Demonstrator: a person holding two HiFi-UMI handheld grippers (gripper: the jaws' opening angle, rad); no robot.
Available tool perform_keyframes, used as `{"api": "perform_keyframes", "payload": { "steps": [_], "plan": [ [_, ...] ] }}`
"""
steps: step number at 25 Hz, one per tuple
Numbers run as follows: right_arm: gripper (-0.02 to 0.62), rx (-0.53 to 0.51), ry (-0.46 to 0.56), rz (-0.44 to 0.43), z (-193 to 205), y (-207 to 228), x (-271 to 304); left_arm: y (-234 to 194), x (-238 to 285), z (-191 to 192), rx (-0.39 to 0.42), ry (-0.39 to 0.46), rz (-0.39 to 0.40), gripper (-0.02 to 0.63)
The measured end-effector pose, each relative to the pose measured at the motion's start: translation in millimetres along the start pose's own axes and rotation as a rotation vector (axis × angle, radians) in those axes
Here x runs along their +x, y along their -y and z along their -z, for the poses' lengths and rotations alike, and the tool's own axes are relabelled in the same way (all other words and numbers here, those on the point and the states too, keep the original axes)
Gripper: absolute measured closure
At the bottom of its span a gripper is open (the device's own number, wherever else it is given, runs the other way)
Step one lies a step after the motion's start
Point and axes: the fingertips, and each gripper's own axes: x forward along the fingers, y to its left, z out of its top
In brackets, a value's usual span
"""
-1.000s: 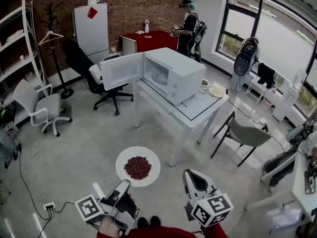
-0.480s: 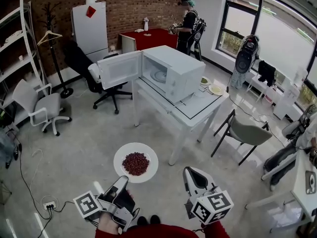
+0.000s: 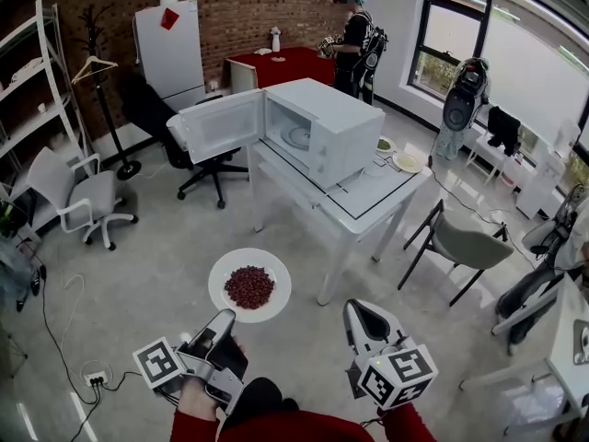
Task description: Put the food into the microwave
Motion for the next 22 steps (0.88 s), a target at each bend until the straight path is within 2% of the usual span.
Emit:
{"api": "perform_keyframes", "payload": {
  "steps": [12,22],
  "plan": [
    [0.581,0.014,0.0,0.006,-13,13,66,1,66,-48,0.009,-0.03,0.015,0.591],
    [0.581,0.03,-0.025,0.028,-37,14,190,7,150,-143,-0.02,-0.092,0.033,0.591]
  ]
}}
